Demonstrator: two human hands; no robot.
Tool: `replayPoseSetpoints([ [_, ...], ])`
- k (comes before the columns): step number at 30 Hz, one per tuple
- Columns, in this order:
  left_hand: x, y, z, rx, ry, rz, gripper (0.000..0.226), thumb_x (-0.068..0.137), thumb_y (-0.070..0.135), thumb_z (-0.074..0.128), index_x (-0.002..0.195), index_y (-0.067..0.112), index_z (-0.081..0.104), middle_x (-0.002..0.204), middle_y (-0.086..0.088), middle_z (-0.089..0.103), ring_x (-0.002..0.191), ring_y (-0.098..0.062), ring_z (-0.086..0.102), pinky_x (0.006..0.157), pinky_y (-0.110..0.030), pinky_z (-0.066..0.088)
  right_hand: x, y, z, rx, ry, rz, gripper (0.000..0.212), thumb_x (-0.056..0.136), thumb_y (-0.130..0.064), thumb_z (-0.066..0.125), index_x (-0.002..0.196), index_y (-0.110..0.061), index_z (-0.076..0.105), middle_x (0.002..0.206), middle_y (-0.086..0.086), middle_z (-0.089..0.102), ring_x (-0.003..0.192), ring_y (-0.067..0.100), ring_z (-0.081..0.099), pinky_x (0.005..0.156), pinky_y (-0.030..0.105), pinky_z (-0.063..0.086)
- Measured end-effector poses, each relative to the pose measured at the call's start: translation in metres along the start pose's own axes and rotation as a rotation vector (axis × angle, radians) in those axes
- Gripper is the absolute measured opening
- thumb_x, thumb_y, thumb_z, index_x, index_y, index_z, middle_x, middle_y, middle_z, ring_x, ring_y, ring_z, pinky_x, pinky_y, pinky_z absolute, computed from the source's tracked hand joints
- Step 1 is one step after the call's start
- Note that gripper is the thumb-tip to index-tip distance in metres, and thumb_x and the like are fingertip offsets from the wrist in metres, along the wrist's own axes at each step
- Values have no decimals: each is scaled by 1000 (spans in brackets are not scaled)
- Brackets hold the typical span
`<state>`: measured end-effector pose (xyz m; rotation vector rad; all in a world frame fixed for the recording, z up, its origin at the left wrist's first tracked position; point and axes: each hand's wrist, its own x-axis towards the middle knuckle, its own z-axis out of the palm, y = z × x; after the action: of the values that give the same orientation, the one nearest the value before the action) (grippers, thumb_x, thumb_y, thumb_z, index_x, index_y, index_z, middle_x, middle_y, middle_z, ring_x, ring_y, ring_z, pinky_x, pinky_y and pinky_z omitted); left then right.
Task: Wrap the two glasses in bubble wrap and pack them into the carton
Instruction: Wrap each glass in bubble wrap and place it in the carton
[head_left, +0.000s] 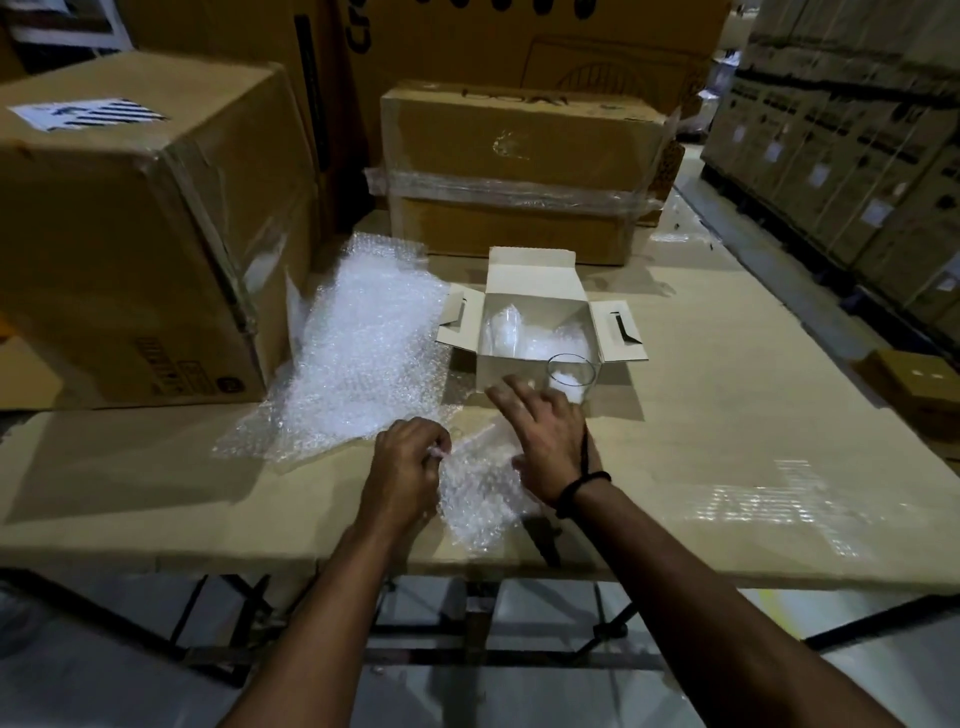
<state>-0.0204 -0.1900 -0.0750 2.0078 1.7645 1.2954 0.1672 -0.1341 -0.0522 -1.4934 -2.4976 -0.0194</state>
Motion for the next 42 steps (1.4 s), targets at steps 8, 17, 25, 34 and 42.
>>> replayPoseSetpoints([
  [8,-19,-14,2,-2,-267,-60,39,70,24,68,105,37,55,109,16,52,99,-8,46,87,-35,40,-5,11,15,-36,176,-43,26,49,-7,82,68,-19,68,83,-1,69,70,26,57,57,31,45],
  [17,-11,-23,12,125,-244,-36,21,72,6,58,75,20,73,95,7,63,87,-19,59,78,-39,49,-21,30,1,-69,-244,-132,45,77,-68,47,93,-36,75,135,-12,54,121,29,44,96,41,32],
  [25,-7,-21,6,150,-418,-83,22,81,47,58,86,30,71,105,16,61,100,-10,46,86,-33,30,4,-1,-6,-69,-368,-120,53,81,-36,67,131,-25,53,131,1,58,119,26,50,98,36,40],
  [34,-5,-6,19,48,-252,-166,24,77,4,64,88,25,61,84,3,63,76,-21,60,65,-34,49,6,-8,3,-124,-157,-130,22,82,-19,59,102,-18,68,101,8,64,98,32,56,79,36,43],
  [42,6,-14,22,60,-289,-97,15,67,7,59,70,19,68,78,6,62,74,-16,58,66,-33,50,-2,-13,-1,-343,-403,-168,32,85,-46,57,100,-20,67,112,4,60,107,32,47,86,37,35],
])
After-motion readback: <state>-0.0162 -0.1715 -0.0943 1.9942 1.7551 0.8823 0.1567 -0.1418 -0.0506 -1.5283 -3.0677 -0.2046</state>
